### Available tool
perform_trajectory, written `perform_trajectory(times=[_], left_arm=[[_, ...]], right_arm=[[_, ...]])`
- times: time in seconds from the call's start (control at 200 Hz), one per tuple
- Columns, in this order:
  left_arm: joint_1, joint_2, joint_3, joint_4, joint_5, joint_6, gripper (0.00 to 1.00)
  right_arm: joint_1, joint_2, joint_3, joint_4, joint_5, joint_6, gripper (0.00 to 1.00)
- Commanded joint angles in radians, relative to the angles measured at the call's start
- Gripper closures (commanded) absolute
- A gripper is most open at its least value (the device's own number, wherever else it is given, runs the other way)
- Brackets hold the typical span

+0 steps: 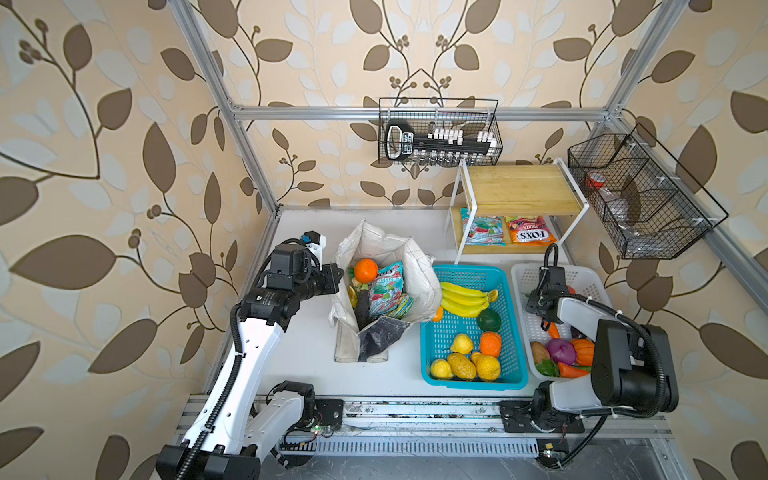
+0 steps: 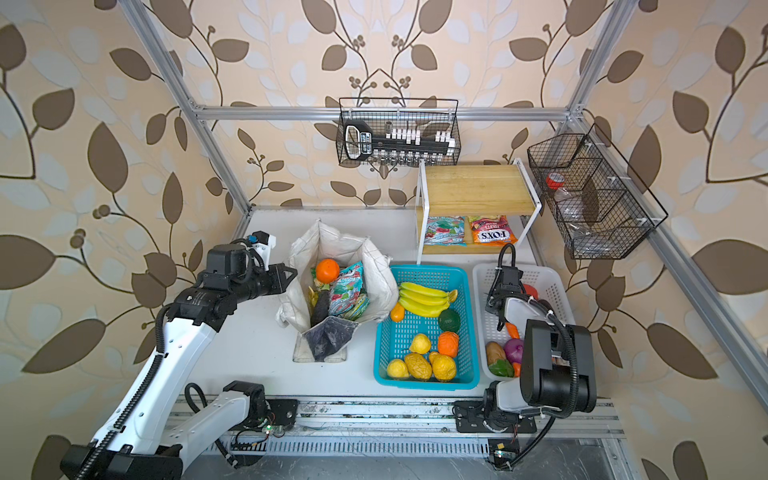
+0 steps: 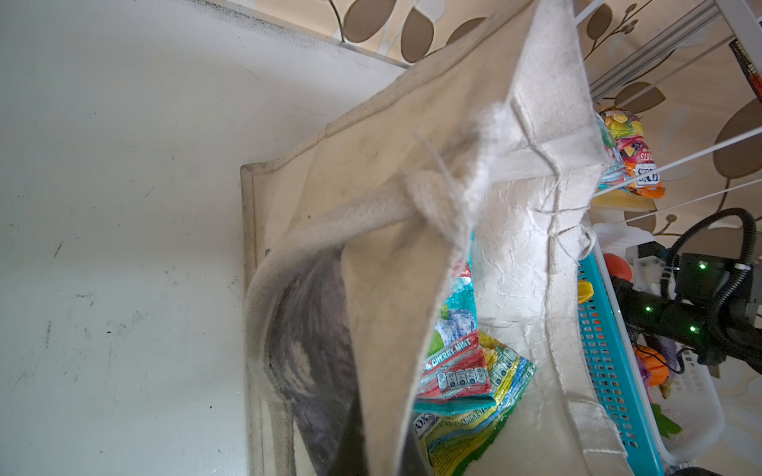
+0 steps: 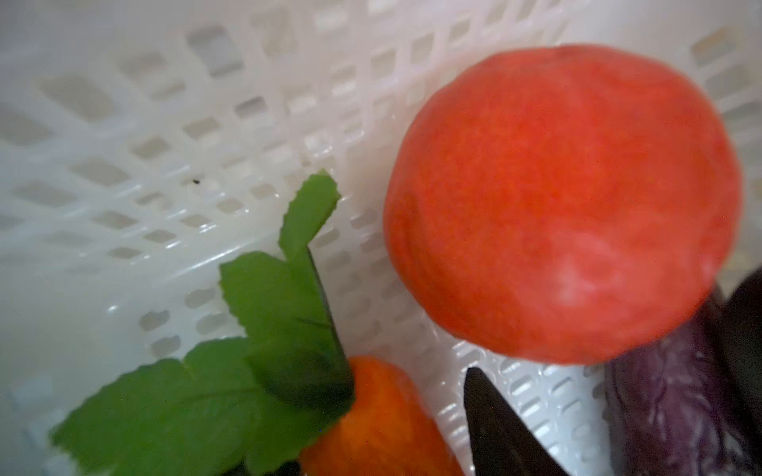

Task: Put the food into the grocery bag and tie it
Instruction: 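Lower the right gripper and close it on the orange carrot's leafy top, then lift the orange carrot and carry it over the tote bag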

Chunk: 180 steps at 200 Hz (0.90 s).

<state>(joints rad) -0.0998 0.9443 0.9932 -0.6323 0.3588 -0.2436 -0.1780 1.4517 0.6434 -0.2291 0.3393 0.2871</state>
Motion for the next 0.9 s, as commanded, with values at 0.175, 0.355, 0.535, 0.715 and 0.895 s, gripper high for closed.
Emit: perform_trajectory(times=[0.175,0.355,0.535,0.715,0.895], left_arm=[[-0.009,-0.03,0.032,0.006,0.011,0.015,1.0],[-0.01,-0.03,0.031,0.006,0.002,0.018,1.0],[-0.009,-0.026,0.03,0.008,-0.003,0.018,1.0],[-0.009,-0.02,0.028,0.006,-0.005,0.02,1.0],[-0.009,-0.021,0.028,0.006,-0.013,0.021,1.0]], right_arm=[[0.051,-0.1,-0.017,0.022,0.064,-0.025,0.54],[0.046,-0.182,-0.044,0.047,0.027,-0.021,0.58],[0.048,-0.276,-0.055,0.04,-0.004,-0.005,0.59],[0.055,-0.449,-0.082,0.042,-0.057,-0.002,0.59],[0.052,-0.556,-0.072,0.016,-0.157,0.02,0.59]])
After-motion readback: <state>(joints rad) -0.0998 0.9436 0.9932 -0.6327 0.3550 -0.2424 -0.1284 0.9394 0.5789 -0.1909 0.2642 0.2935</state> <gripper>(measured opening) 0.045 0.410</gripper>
